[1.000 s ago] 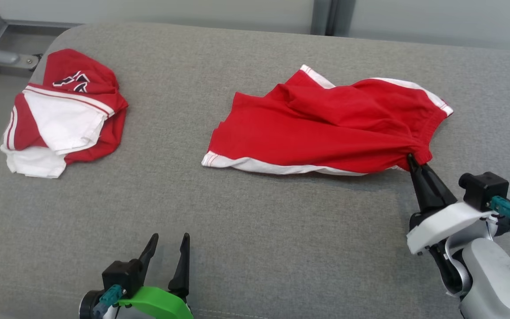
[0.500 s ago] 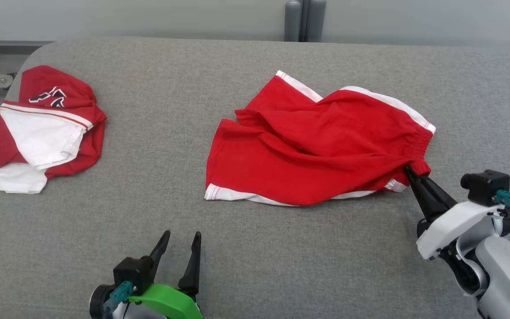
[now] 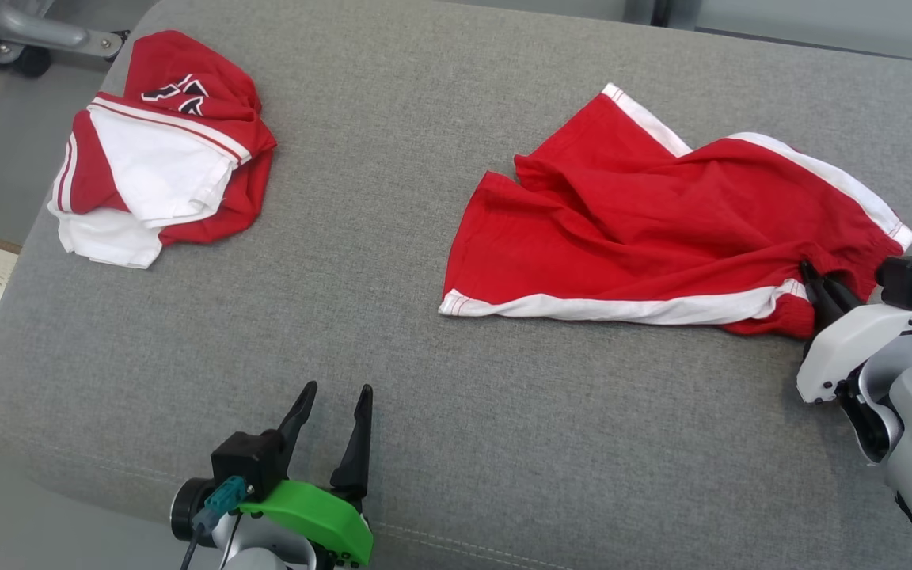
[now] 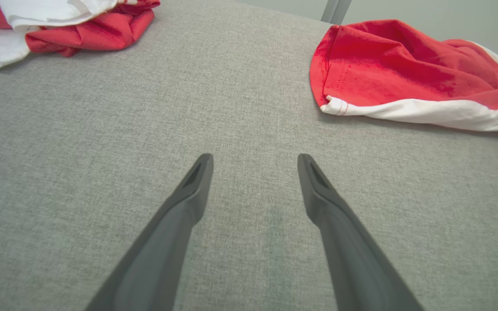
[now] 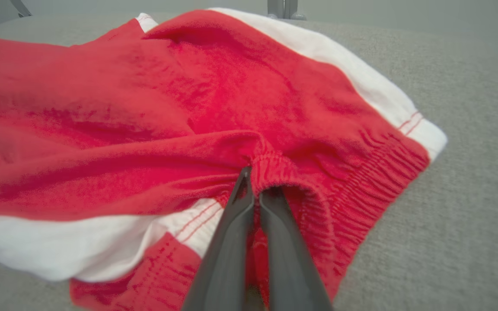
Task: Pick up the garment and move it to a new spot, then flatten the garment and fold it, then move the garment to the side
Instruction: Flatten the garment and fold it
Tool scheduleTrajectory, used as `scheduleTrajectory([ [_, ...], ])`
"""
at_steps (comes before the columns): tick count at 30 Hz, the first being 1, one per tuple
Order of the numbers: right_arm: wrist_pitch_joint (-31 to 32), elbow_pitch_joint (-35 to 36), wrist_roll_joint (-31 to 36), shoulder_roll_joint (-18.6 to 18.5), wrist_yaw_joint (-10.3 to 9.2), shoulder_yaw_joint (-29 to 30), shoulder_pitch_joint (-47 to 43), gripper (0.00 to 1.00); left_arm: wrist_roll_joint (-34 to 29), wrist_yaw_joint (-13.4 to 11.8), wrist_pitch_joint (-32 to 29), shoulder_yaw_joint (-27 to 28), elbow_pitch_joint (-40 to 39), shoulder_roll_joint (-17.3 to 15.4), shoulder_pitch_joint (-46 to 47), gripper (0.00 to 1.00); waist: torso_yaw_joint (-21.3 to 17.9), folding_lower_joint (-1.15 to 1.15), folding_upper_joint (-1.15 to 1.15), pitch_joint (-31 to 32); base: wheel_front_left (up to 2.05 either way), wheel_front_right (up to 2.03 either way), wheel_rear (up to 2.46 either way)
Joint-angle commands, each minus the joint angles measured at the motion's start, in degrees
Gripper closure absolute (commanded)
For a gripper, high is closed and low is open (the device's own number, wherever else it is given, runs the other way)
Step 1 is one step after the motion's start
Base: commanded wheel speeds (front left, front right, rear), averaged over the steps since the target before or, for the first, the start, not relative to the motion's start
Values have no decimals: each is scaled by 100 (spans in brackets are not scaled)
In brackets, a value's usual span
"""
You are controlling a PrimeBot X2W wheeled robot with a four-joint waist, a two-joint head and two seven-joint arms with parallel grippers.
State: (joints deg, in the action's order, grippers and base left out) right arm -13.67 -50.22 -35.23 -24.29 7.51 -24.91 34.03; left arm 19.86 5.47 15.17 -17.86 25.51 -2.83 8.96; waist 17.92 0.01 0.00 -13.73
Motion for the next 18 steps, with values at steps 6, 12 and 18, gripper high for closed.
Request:
scheduleTrajectory([
  [6,-129,-300,282,112,-10,306,-17,0,-51,-38,-3,96,-28,-14,101,0,-307,-1,0,83,0,0,0],
  [12,-143,611,678,184,-7,1100,-698,0,-138,-15,-3,253,-64,-15,147,0,-799,-1,0,268,0,0,0],
  [18,-145,1250,894,359,-6,1436,-1274,0,-175,23,-4,362,-53,-16,181,0,-1170,-1,0,321,0,0,0],
])
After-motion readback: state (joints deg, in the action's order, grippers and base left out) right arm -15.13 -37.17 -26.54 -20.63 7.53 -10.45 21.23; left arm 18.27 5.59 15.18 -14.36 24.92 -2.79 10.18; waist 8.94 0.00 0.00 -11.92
